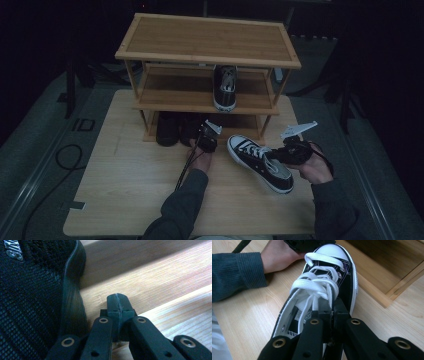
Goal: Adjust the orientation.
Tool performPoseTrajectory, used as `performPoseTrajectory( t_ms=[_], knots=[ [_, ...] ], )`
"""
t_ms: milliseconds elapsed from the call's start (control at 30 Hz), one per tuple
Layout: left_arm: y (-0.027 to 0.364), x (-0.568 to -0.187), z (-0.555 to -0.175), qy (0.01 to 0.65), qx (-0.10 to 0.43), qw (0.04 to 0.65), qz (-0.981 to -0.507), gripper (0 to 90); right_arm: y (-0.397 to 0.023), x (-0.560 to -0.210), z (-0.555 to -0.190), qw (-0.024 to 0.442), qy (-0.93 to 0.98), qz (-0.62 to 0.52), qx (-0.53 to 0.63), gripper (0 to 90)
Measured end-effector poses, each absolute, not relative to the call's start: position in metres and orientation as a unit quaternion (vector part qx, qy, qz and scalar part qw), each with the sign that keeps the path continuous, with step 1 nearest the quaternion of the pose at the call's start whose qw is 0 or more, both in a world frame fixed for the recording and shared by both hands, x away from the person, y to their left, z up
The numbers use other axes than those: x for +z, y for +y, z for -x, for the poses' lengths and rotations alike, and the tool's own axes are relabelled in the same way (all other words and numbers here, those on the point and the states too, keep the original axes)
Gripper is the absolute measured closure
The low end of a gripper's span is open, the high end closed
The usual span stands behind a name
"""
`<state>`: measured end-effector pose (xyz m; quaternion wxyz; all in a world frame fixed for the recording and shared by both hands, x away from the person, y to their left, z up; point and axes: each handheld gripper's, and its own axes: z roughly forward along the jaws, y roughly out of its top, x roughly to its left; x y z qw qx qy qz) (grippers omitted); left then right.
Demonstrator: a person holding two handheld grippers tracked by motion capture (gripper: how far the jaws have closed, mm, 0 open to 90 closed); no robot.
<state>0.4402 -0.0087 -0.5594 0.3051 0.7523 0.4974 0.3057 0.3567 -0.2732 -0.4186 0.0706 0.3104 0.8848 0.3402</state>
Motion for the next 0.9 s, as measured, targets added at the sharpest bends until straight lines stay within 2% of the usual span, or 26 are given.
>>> performPoseTrajectory(
  t_ms=[900],
  knots=[
    [-0.009, -0.559, -0.440, 0.497, 0.306, 0.305, -0.752, 90.0, -0.281, -0.382, -0.361, 0.081, 0.880, -0.304, 0.355, 88.2]
  ],
)
